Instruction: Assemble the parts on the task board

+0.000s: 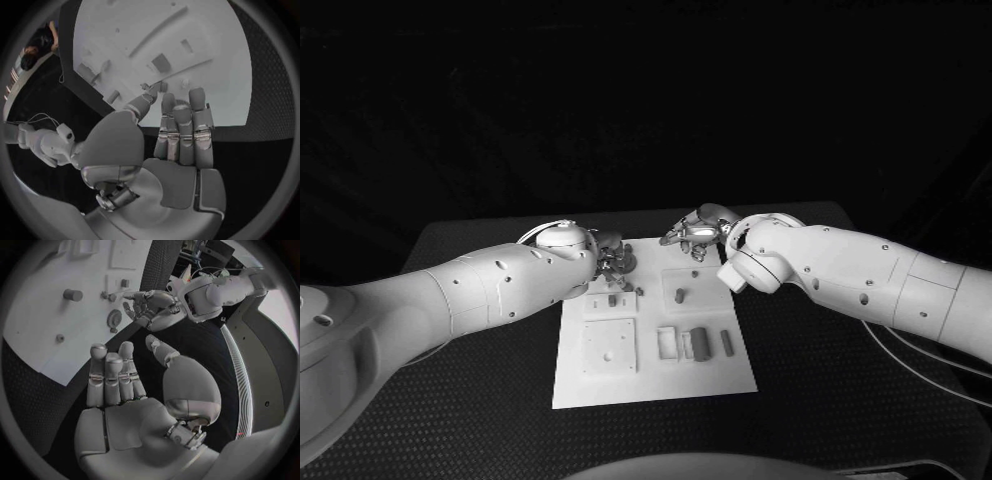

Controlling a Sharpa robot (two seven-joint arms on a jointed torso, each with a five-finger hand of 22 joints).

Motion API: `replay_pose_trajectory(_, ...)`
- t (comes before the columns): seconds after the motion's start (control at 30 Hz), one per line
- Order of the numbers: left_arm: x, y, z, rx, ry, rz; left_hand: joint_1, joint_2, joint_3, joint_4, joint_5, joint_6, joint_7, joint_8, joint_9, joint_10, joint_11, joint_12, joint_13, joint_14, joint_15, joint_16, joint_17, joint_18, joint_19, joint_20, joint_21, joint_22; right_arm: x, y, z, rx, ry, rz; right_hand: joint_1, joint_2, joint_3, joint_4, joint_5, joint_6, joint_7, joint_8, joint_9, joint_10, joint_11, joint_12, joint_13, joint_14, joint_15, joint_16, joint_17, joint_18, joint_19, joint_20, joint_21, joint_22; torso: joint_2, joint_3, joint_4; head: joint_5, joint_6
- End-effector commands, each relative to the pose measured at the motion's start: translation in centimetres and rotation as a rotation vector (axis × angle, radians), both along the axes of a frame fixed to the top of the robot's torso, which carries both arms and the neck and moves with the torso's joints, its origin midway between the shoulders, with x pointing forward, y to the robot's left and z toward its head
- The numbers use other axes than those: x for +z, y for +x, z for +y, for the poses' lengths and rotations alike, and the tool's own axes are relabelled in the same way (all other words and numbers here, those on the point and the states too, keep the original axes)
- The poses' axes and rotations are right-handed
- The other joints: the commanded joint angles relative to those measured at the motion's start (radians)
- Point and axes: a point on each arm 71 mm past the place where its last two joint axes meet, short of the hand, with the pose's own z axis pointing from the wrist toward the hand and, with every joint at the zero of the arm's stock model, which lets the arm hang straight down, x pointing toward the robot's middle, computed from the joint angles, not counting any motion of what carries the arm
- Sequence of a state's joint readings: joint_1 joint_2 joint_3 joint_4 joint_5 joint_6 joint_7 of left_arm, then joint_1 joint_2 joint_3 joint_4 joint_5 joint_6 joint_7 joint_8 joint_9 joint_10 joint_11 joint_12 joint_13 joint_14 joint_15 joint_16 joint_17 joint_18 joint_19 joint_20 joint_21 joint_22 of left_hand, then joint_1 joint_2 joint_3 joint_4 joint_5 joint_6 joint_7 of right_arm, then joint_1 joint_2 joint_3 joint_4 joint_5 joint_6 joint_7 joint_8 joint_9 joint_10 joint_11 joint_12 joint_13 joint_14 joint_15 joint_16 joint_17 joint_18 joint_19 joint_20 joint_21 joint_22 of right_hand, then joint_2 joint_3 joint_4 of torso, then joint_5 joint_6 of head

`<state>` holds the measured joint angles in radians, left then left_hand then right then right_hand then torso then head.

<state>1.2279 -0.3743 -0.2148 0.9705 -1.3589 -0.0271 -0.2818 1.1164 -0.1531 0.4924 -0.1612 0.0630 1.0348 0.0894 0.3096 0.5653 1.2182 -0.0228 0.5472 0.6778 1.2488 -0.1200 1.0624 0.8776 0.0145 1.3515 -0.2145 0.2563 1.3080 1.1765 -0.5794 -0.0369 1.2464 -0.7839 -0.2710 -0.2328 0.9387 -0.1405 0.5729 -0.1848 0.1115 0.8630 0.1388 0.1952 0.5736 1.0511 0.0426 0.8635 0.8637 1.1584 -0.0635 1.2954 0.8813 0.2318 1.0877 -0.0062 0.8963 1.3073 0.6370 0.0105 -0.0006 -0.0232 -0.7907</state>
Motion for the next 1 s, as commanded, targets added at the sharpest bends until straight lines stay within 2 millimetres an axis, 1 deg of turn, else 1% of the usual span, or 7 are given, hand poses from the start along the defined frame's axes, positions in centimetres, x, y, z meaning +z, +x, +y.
replay_pose_trajectory(0.03, 0.0, 0.1, -0.2, 0.025, 0.016, -0.014, -0.022, -0.001, -0.007, 0.0, -0.003, 0.012, -0.001, 0.002, 0.003, -0.011, 0.003, 0.027, 0.01, 0.013, -0.009, 0.021, -0.008, 0.015, 0.01, -0.009, 0.019, 0.027, 0.1, 0.0, 0.1, 0.013, -0.004, -0.016, 0.0, 0.01, 0.0, -0.006, 0.001, -0.001, 0.013, 0.004, 0.001, 0.001, -0.004, 0.005, -0.001, 0.003, -0.008, 0.001, 0.0, 0.03, 0.005, -0.001, 0.0, 0.011, 0.001, -0.0008, 0.001, -0.002, -0.002)
replay_pose_trajectory(0.3, -0.2, 0.0, -0.9, 0.018, 0.036, -0.014, -0.047, -0.006, -0.009, 0.018, -0.006, 0.035, -0.015, 0.006, 0.013, 0.0, -0.012, 0.089, 0.032, 0.045, -0.024, 0.067, -0.027, 0.02, 0.038, -0.024, 0.067, 0.027, 0.2, -0.1, 0.2, 0.018, -0.002, -0.015, -0.001, 0.01, 0.0, -0.006, 0.001, -0.001, 0.013, 0.005, 0.001, 0.001, -0.005, 0.005, -0.001, 0.003, -0.008, 0.001, 0.0, 0.03, 0.006, -0.001, 0.0, 0.01, 0.001, -0.0013, 0.0015, -0.006, -0.008)
replay_pose_trajectory(0.43, -0.3, 0.0, -1.1, 0.015, 0.055, -0.018, -0.051, -0.004, -0.01, 0.021, -0.006, 0.043, -0.02, 0.006, 0.016, 0.01, -0.018, 0.107, 0.035, 0.058, -0.03, 0.084, -0.033, 0.02, 0.048, -0.027, 0.088, 0.027, 0.2, -0.1, 0.2, 0.018, -0.002, -0.015, -0.002, 0.01, 0.0, -0.006, 0.001, -0.001, 0.013, 0.005, 0.001, 0.001, -0.005, 0.005, -0.001, 0.003, -0.008, 0.001, 0.0, 0.03, 0.006, -0.001, 0.0, 0.01, 0.0, -0.0013, 0.0016, -0.009, -0.011)
replay_pose_trajectory(0.6, -0.5, 0.0, -1.2, 0.019, 0.083, -0.026, -0.072, -0.014, -0.015, 0.035, -0.009, 0.05, -0.024, 0.005, 0.019, 0.015, -0.022, 0.119, 0.035, 0.064, -0.034, 0.097, -0.041, 0.018, 0.052, -0.029, 0.105, 0.026, 0.3, -0.2, 0.1, 0.018, -0.003, -0.015, -0.003, 0.01, 0.0, -0.006, 0.001, -0.001, 0.013, 0.005, 0.001, 0.001, -0.005, 0.005, -0.001, 0.003, -0.008, 0.001, 0.0, 0.03, 0.006, -0.001, 0.0, 0.01, 0.0, -0.0008, 0.0021, -0.011, -0.012)
replay_pose_trajectory(0.73, -0.8, 0.0, -1.3, 0.023, 0.103, -0.037, -0.118, -0.04, -0.032, 0.066, -0.014, 0.048, -0.024, 0.001, 0.02, 0.018, -0.022, 0.125, 0.035, 0.067, -0.034, 0.105, -0.046, 0.016, 0.053, -0.03, 0.115, 0.025, 0.3, -0.1, 0.1, 0.016, -0.004, -0.017, -0.003, 0.01, -0.001, -0.006, 0.001, -0.001, 0.013, 0.005, 0.001, 0.001, -0.005, 0.005, -0.002, 0.003, -0.008, 0.001, 0.0, 0.03, 0.006, -0.001, 0.0, 0.01, 0.0, -0.002, 0.0028, -0.013, -0.013)
replay_pose_trajectory(0.9, -1.2, 0.0, -1.6, 0.03, 0.115, -0.034, -0.175, -0.038, -0.056, 0.106, -0.014, 0.041, -0.024, -0.004, 0.021, 0.021, -0.023, 0.13, 0.034, 0.069, -0.035, 0.113, -0.05, 0.016, 0.051, -0.031, 0.123, 0.025, 0.3, -0.2, 0.1, 0.017, -0.003, -0.017, -0.004, 0.01, -0.001, -0.006, 0.001, -0.001, 0.013, 0.005, 0.001, 0.001, -0.005, 0.005, -0.002, 0.003, -0.008, 0.001, 0.0, 0.03, 0.006, -0.001, 0.0, 0.01, 0.0, -0.0018, 0.0021, -0.014, -0.015)
replay_pose_trajectory(1.0, -1.3, -0.1, -1.7, 0.029, 0.121, -0.035, -0.182, -0.038, -0.059, 0.115, -0.014, 0.041, -0.025, -0.005, 0.022, 0.022, -0.024, 0.133, 0.034, 0.07, -0.037, 0.117, -0.052, 0.017, 0.052, -0.033, 0.128, 0.025, 0.3, -0.2, 0.1, 0.018, -0.003, -0.017, -0.004, 0.01, -0.001, -0.006, 0.001, -0.001, 0.013, 0.005, 0.001, 0.001, -0.005, 0.005, -0.002, 0.003, -0.008, 0.001, 0.0, 0.03, 0.006, -0.001, 0.0, 0.01, 0.0, -0.0015, 0.0017, -0.016, -0.016)
